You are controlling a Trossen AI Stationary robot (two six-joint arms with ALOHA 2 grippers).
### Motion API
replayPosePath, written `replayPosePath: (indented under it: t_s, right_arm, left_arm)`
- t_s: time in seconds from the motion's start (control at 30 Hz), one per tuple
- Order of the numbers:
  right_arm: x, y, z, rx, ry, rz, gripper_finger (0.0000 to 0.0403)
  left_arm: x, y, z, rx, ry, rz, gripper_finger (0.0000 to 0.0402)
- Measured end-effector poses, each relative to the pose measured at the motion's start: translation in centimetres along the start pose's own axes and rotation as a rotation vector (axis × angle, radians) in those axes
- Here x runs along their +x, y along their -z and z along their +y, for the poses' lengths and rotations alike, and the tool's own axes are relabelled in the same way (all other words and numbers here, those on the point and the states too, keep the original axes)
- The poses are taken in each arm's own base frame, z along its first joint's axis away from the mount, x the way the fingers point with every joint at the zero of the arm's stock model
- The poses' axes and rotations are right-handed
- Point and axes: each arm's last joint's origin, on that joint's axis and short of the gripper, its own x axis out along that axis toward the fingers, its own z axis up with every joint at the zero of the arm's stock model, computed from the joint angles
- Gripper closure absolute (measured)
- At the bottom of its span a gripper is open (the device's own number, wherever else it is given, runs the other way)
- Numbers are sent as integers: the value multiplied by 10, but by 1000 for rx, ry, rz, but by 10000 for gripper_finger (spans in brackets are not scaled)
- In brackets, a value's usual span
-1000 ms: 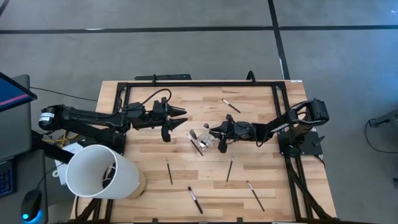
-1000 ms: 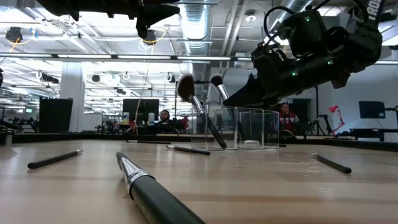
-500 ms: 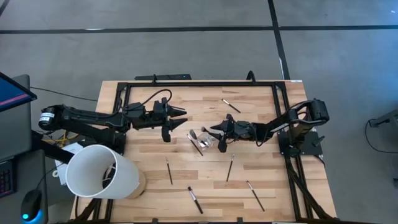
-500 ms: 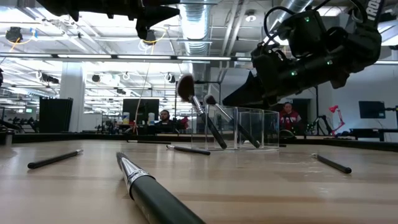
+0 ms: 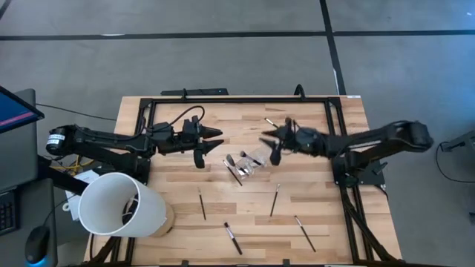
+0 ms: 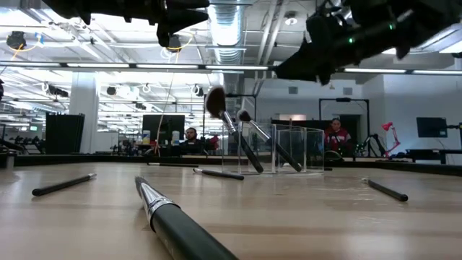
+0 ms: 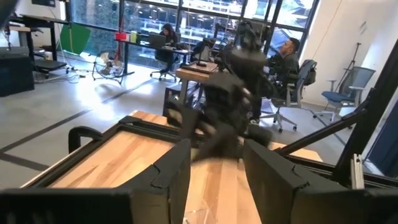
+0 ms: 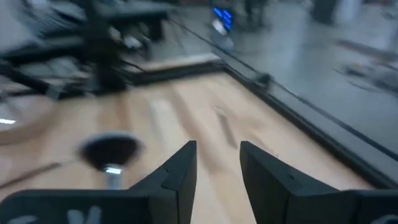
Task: Put items in baskets/containers
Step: Put the top black foundation brush into the transparent organizer
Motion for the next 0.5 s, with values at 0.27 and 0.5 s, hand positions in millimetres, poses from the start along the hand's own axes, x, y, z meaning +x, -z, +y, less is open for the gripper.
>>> replayPosePath:
  t_s: [0.27,0.5]
  right_arm:
    - [3,-31,-56,-53,183,414,280]
    - [23,-26,-86,-65,153,542,281]
  left_arm:
    - [0,0,0,-6,-5,-1,257]
    - [0,0,0,-6,-5,-2,257]
